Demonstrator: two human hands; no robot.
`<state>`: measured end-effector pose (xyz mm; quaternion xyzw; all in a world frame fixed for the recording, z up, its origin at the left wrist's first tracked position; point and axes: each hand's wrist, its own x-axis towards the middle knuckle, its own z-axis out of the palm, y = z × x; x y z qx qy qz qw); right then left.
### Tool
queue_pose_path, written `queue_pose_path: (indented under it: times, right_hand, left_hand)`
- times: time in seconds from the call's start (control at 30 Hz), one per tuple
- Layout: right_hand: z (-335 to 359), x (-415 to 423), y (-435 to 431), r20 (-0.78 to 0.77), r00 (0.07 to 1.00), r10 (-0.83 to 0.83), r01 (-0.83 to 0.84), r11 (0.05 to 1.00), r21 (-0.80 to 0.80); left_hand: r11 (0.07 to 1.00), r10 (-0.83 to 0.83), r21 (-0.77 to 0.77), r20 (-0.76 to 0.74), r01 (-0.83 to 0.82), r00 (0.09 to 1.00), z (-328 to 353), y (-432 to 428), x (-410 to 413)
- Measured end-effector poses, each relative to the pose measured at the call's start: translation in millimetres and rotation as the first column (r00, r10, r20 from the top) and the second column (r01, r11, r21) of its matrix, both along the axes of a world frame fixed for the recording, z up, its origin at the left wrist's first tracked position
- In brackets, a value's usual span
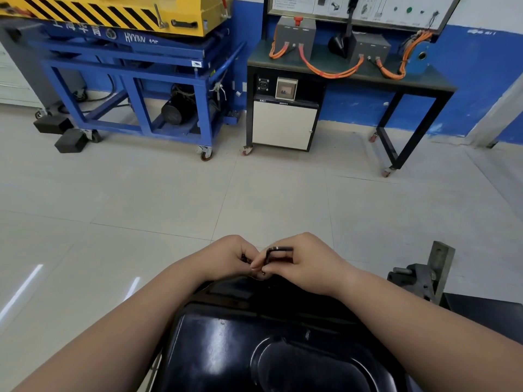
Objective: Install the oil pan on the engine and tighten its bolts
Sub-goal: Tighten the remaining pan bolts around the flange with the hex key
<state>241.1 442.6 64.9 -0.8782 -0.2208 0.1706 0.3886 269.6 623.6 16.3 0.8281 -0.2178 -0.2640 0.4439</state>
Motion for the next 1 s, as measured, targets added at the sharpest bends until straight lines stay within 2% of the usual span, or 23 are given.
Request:
queue_pose_path:
  times: [0.07, 0.23, 0.3, 0.43, 0.57, 0.73, 0.9, 1.0]
  right_hand:
    - [0.3, 1.7, -0.7, -0.006, 0.998, -0.058, 0.058, 0.998, 0.035]
    - [1.0, 2.6, 4.9, 0.091, 0.994, -0.068, 0.065, 0.997, 0.031]
    - [1.6, 2.2, 4.7, 0.078, 0.994, -0.082, 0.077, 0.995, 0.065]
    - [3.5, 0.4, 2.5, 0.081, 0.997, 0.019, -0.021, 0.999, 0.025]
    - [0.1, -0.2, 0.2, 0.043, 0.995, 0.092, -0.088, 0.992, -0.096]
    - [4.1, 0.8, 1.4, 0.057, 0.998, -0.005, 0.007, 0.999, -0.034]
    - [4.1, 2.4, 6.1, 0.137, 0.991, -0.004, 0.011, 0.999, -0.052]
    - [3.8, 1.2, 3.5, 0.117, 0.991, -0.058, 0.053, 0.998, 0.041]
  left_hand:
    - [1.0, 0.017, 0.008, 0.018, -0.017, 1.0, -0.2, 0.3, 0.4]
    - [0.999, 0.037, -0.033, 0.021, -0.036, 0.999, -1.2, 1.2, 1.6]
    - [0.999, 0.036, -0.023, 0.025, -0.036, 0.999, -0.3, 1.0, 2.3]
    - [0.999, 0.03, -0.017, 0.015, -0.03, 0.999, 2.1, 0.7, 1.2]
    - [0.999, 0.017, -0.029, -0.035, -0.018, 0.999, 2.1, 0.0, -0.7]
    - [0.999, 0.04, -0.014, 0.006, -0.04, 0.999, -0.2, 0.7, 0.2]
    - [0.999, 0.041, -0.027, -0.012, -0.042, 0.999, 0.6, 0.7, 0.2]
    - [0.999, 0.031, -0.016, -0.005, -0.031, 0.999, 0.3, 0.6, 1.4]
